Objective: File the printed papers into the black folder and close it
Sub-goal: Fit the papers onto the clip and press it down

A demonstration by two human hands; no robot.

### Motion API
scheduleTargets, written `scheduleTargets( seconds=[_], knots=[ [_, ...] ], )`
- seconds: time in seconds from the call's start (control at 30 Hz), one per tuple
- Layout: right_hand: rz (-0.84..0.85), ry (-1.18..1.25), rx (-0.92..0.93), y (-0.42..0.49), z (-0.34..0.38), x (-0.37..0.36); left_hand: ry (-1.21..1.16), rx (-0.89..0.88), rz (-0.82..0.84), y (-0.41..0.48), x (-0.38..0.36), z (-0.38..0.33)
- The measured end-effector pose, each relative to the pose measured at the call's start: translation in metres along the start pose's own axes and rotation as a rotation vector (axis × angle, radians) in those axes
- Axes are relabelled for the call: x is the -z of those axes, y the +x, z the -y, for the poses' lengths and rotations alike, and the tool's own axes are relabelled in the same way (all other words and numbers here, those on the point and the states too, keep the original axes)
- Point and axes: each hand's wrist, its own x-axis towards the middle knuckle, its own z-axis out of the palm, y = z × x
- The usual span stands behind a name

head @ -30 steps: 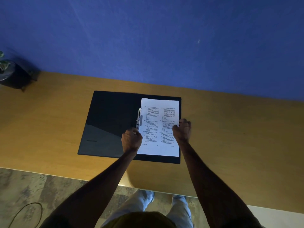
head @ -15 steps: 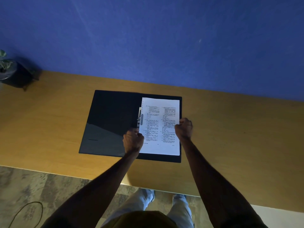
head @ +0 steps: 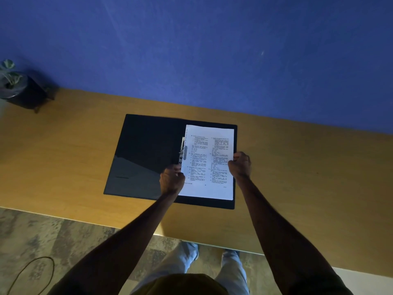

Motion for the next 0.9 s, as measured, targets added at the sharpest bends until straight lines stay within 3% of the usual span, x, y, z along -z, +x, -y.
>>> scheduleTargets(
  seconds=[0.13,0.23,0.3,0.4,0.47,0.57,0.9],
  knots=[
    [-0.017,-0.063,0.035,-0.001,0.003,0.003,0.032,-0.107,-0.084,-0.008,-0.001,0.009],
    [-0.099,-0.12,0.161,-0.001,0.009,0.003,0.01,-0.209,-0.084,-0.024,-0.008,0.019],
    [-0.075,-0.208,0.275,0.004,0.018,0.002,-0.13,-0.031,0.031,-0.036,-0.021,0.021],
    [0.024,-0.412,0.451,0.015,0.039,-0.001,-0.617,0.546,0.196,-0.052,-0.034,0.015],
    [0.072,-0.536,0.543,0.022,0.053,-0.006,-0.844,0.697,0.28,-0.059,-0.035,0.012],
    [0.117,-0.603,0.608,0.032,0.068,-0.013,-0.955,0.78,0.33,-0.063,-0.03,0.004],
    [0.228,-0.805,0.638,0.063,0.095,-0.029,-0.909,0.828,0.37,-0.05,-0.025,0.005]
  ],
)
